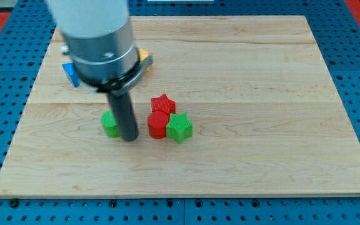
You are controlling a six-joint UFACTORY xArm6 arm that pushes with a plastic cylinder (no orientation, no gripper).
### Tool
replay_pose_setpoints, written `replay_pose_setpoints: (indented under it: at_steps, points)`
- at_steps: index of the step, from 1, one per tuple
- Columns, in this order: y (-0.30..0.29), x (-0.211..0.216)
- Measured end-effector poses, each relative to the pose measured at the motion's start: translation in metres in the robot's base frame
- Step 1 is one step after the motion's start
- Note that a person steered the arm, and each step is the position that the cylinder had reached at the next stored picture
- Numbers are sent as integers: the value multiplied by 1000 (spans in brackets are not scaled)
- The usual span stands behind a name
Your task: Slide the green circle into the blue triangle
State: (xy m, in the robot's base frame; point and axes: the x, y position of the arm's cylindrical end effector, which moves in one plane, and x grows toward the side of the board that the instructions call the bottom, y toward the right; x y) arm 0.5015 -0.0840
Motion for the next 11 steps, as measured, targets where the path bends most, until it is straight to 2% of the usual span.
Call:
replay_pose_setpoints:
  at_steps: [1, 3, 4, 5, 6, 7, 9, 10, 11]
  points:
    - [-36, -63]
    - [12, -16]
    - [10, 18]
    - [-31, 31]
    - [-36, -12]
    - [-66, -69]
    - [-114, -50]
    - [-150, -81]
    - [-103, -96]
